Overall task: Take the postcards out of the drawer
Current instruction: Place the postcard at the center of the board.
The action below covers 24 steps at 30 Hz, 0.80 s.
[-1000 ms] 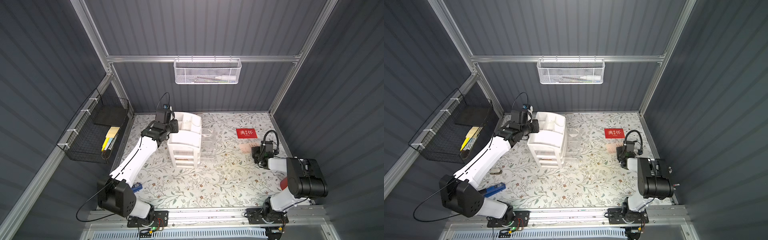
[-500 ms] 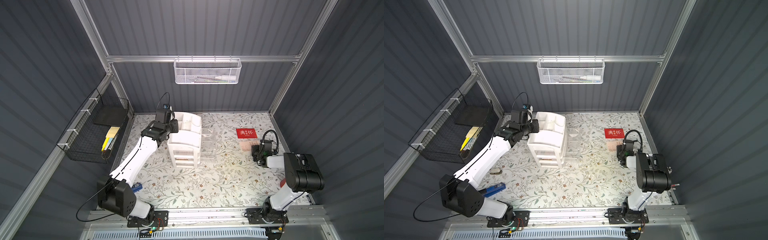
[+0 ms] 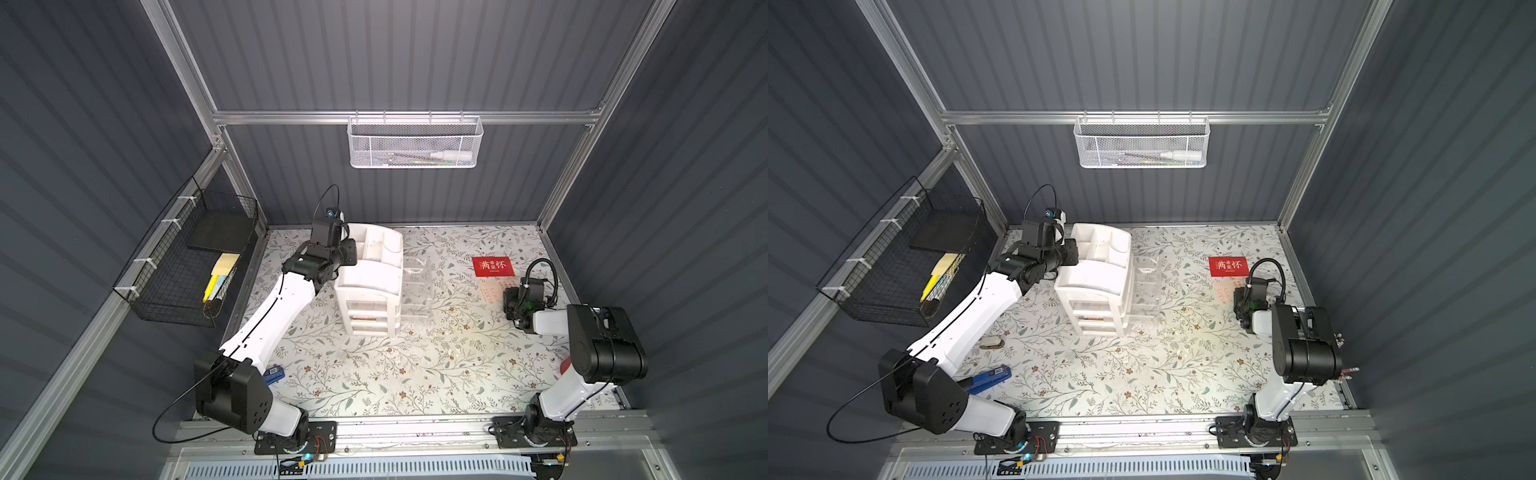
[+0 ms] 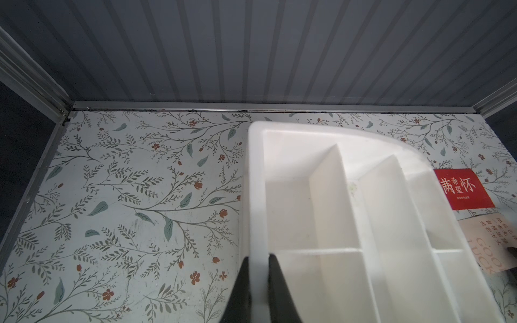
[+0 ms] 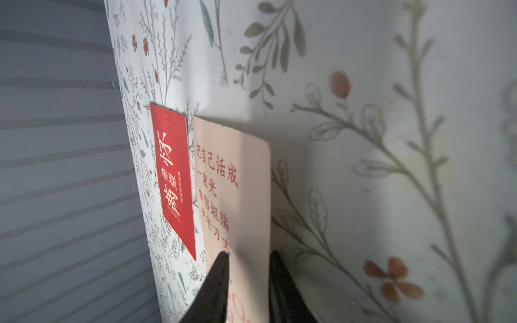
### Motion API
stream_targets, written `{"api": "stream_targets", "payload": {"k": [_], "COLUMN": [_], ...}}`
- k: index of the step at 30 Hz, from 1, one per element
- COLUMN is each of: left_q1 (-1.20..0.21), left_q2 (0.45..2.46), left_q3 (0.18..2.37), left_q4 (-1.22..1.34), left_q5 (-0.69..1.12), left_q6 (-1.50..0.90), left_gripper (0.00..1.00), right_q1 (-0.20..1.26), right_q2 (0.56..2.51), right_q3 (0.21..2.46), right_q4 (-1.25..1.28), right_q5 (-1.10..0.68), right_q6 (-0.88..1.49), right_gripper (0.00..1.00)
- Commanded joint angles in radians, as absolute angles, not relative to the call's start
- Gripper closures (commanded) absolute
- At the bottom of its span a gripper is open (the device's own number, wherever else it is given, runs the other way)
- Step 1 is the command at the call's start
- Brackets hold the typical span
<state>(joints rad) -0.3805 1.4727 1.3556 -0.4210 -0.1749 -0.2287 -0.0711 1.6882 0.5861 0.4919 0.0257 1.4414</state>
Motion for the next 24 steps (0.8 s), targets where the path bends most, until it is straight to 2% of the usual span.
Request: {"api": "stream_targets", "payload": {"k": [1,15,24], "left_q1": [-0.387,-0.387,-0.387], "left_q2": [1.555,1.553,1.549], "left_q3": [1.294,1.293,1.293], "left_q4": [-0.53,-0.53,-0.531], "left_q5": [-0.155,-0.141,-0.135], "left_q6": [-0.148,-0.149,-0.15], "left_gripper": [1.0,1.0,1.0], "right_q1": [-0.074,-0.066,-0.056], "right_q2": [1.674,1.607,1.58], "right_q3": [0.597,0.61,0.666], "right_q4": [0.437,0.33,0.201], "right_q5": [0.032,0.012,-0.016], "right_q6": [1.451,1.47,1.484], "right_gripper": [0.68,0.46,0.4]}}
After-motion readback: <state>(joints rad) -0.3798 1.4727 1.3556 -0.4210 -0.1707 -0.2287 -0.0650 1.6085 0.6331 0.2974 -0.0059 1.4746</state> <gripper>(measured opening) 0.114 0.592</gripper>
